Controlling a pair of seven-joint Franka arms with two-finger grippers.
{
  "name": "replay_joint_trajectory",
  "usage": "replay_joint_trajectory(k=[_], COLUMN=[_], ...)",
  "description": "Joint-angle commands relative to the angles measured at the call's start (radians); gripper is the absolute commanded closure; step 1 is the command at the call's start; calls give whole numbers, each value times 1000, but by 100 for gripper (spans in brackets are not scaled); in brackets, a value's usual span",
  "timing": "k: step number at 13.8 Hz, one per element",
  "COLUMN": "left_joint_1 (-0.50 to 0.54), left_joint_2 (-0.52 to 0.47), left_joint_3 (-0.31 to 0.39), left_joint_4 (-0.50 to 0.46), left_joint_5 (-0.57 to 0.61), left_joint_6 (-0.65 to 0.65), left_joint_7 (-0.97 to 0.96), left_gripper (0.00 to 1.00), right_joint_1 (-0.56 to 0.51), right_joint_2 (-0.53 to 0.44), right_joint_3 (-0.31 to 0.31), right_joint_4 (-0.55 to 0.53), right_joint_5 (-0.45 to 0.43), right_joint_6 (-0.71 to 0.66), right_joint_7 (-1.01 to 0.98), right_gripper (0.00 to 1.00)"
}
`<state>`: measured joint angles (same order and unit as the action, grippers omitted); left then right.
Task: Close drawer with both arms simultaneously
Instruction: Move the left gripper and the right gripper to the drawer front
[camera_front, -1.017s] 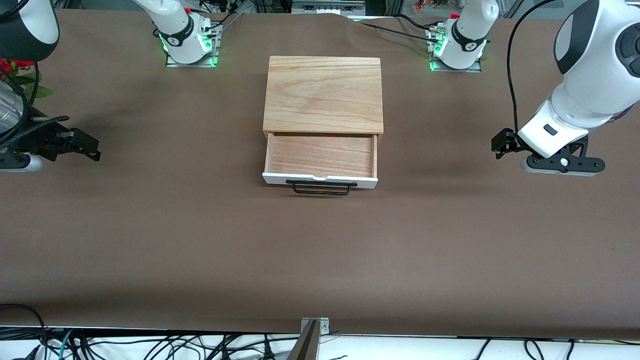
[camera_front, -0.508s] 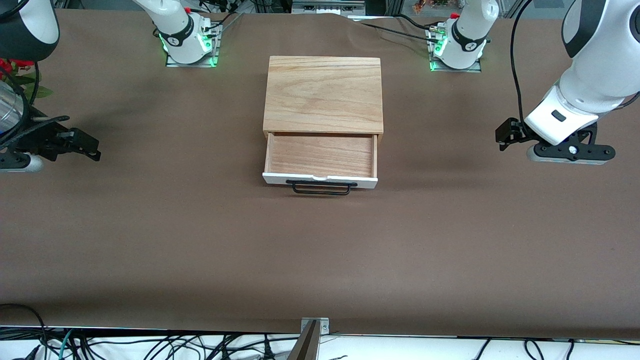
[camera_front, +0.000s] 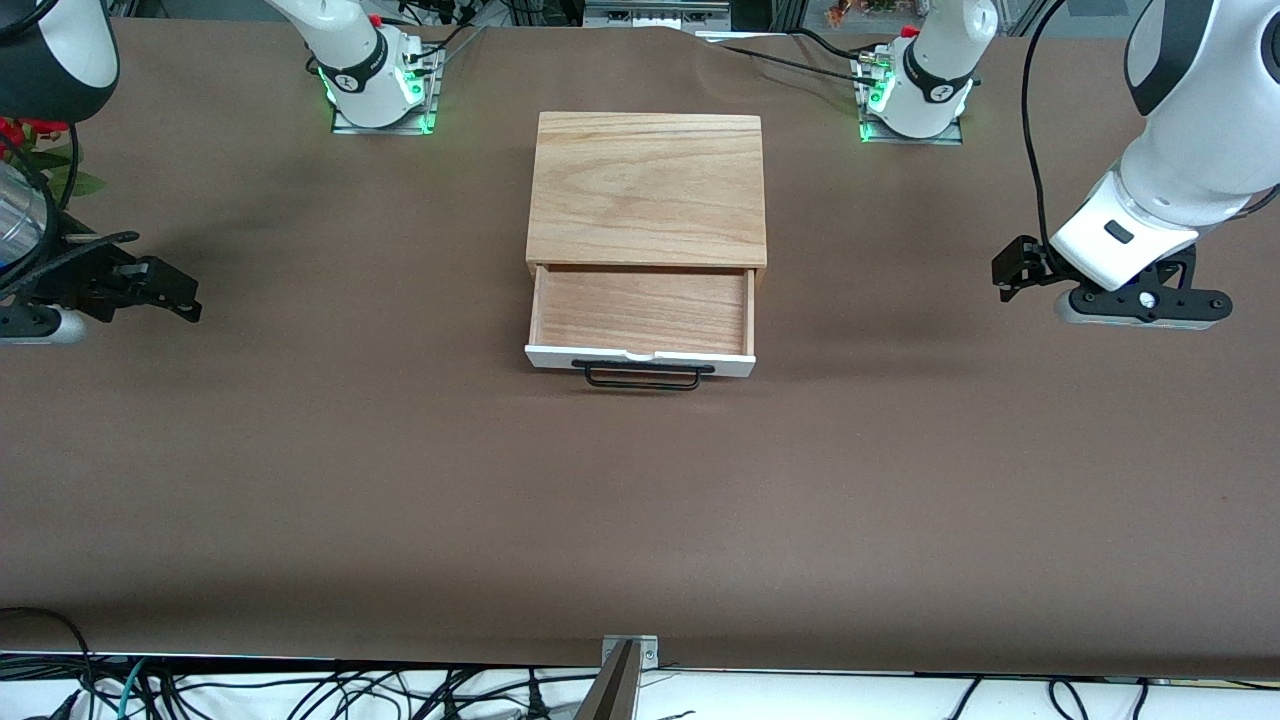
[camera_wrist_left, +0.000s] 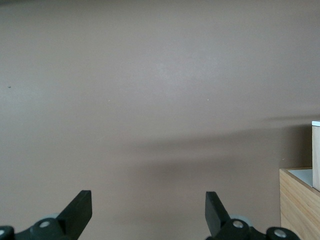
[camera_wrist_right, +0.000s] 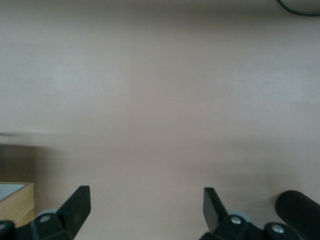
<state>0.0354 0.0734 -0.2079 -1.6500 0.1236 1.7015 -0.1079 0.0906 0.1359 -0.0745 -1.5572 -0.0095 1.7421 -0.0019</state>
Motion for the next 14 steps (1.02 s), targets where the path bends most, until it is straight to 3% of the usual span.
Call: replay_joint_trajectory(k=[1, 7, 10, 12, 14], left_joint_1=[8, 3, -37, -92, -100], left_joint_2=[-4, 84, 214, 305, 377], left_joint_3=[-2, -2, -13, -13, -18], left_joint_4=[4, 51, 171, 263, 309], left_joint_5=[-21, -32, -158, -167, -176], left_joint_6=[-14, -7, -5, 0, 114], left_joint_7=[-1, 14, -1, -3, -4], left_gripper=[0, 0, 0, 0, 0], right_joint_1=[1, 102, 144, 198, 212], right_joint_2=[10, 122, 197, 235, 269], right_joint_3=[1, 1, 5, 13, 13], right_joint_4=[25, 26, 26, 25, 26], right_joint_5=[-4, -4, 0, 0, 14], right_joint_6=[-23, 32, 117, 193, 230], right_joint_7=[0, 16, 20, 25, 28], right_gripper=[0, 0, 0, 0, 0])
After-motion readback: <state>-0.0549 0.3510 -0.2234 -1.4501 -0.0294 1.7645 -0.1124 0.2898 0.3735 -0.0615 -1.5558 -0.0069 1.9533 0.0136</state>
